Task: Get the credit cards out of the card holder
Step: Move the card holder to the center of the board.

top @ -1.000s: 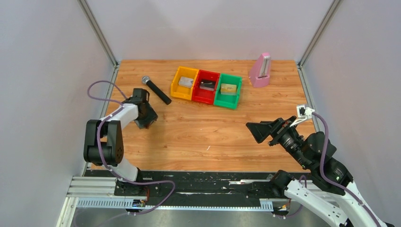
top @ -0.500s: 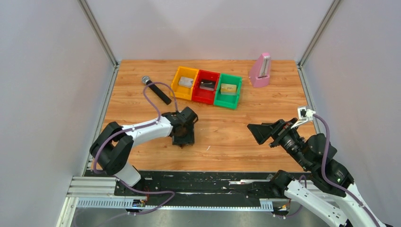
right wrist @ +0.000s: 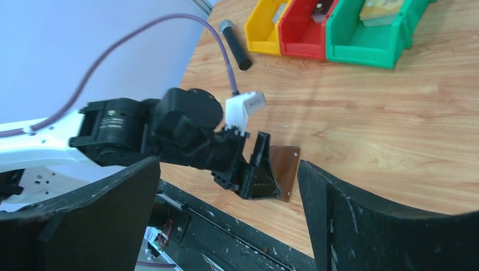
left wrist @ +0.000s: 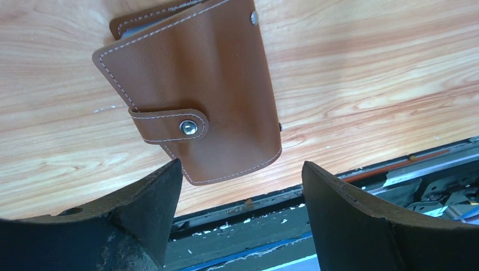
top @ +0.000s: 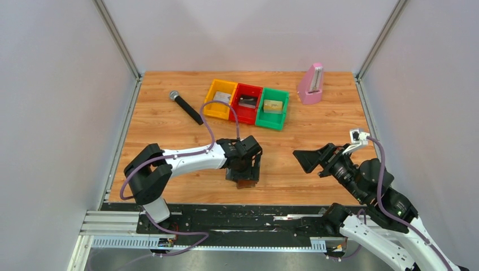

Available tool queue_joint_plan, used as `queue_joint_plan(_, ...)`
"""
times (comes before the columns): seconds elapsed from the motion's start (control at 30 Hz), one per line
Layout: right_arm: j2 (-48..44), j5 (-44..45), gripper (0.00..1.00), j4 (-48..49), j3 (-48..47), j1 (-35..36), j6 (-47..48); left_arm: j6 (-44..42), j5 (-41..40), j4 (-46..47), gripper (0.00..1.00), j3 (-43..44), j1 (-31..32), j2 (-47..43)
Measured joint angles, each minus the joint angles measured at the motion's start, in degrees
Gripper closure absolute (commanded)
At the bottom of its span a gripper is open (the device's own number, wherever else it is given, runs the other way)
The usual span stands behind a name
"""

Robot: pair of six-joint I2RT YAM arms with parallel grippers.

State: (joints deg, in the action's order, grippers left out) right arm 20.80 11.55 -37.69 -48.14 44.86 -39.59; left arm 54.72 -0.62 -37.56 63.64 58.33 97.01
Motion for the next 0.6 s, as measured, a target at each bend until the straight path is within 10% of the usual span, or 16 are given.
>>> queue_joint_plan(0.37,9.77,-4.31,0.45,-0.15,6.23,0.0,-3.19,-5.2,-6.38,-2.91,0.21,2.58,-1.14,-4.37)
queue_joint_plan(0.6,20.44,-12.46,0.51,8.76,14.29,0.0,-6.51,-8.24,-4.39,1.84,0.23,-7.93,-9.88,-16.9)
